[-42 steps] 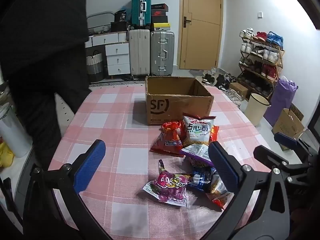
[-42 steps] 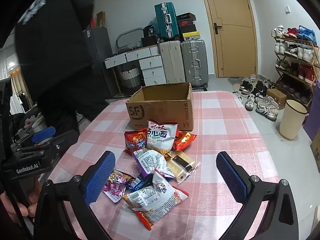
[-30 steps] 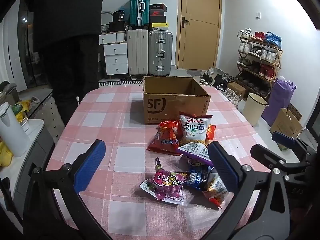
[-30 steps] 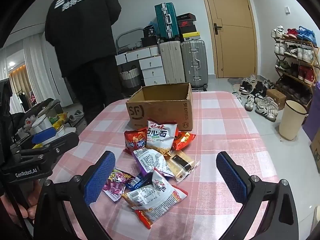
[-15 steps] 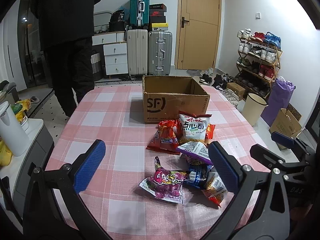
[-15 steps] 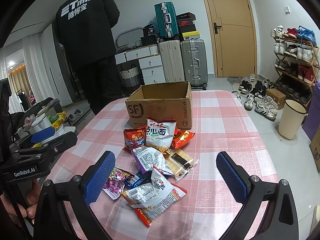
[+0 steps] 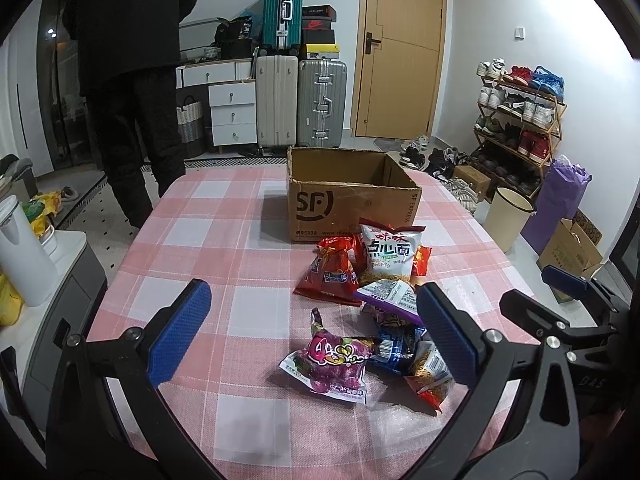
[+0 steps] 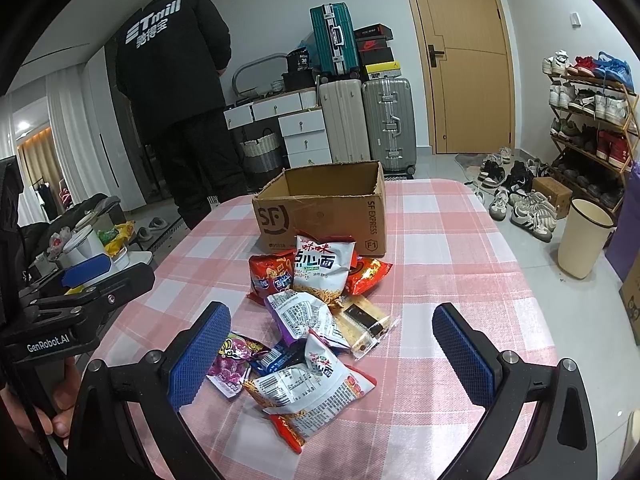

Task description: Organize snacks

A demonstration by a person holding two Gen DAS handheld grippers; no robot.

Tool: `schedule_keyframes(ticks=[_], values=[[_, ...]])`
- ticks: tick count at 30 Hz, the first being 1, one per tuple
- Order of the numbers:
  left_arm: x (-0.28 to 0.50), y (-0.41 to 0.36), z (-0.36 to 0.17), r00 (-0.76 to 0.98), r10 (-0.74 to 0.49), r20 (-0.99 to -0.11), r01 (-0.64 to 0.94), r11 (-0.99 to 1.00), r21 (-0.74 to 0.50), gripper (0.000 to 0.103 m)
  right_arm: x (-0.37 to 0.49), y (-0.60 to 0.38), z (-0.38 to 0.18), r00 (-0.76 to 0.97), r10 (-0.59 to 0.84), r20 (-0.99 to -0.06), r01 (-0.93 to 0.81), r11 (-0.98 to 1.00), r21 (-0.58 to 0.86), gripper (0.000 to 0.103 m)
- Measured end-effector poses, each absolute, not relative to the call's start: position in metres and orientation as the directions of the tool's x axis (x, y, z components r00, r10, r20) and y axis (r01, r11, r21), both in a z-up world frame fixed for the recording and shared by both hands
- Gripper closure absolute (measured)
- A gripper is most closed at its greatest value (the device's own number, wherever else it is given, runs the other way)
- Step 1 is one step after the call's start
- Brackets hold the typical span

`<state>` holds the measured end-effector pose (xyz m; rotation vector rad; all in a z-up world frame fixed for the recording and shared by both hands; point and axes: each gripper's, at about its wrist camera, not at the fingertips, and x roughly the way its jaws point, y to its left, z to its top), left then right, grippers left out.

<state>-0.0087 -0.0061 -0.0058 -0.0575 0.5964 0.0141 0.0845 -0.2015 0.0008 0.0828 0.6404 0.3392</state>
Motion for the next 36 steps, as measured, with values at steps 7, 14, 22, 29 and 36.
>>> schedule_keyframes(ticks=[7,14,22,29,36], values=[[-0.011,-0.004,-0.009,0.823,-0.002,-0.569,-0.035,0.998,-0.053,0.0,0.084,-0.201,0.001,0.749,0.335,-0.572,-0.285,0.942,0.179,0.0],[-0.011,-0.003,-0.01,0.819,-0.007,-0.574,-0.037,0.997,-0.065,0.0,0.083,-0.199,-0.001,0.745,0.336,-0.577,-0.287,0.941,0.178,0.0],[-0.009,-0.002,-0.01,0.814,-0.012,-0.58,-0.035,0.997,-0.069,0.0,0.083,-0.199,-0.001,0.744,0.336,-0.577,-0.287,0.941,0.177,0.0],[-0.009,-0.003,-0.013,0.813,-0.012,-0.582,-0.036,0.997,-0.072,0.0,0.082,-0.2,-0.001,0.744,0.335,-0.577,-0.286,0.942,0.178,0.0],[-0.006,0.003,-0.022,0.801,-0.035,-0.598,-0.03,0.995,-0.099,0.0,0.082,-0.2,-0.002,0.744,0.335,-0.579,-0.284,0.942,0.18,0.0]])
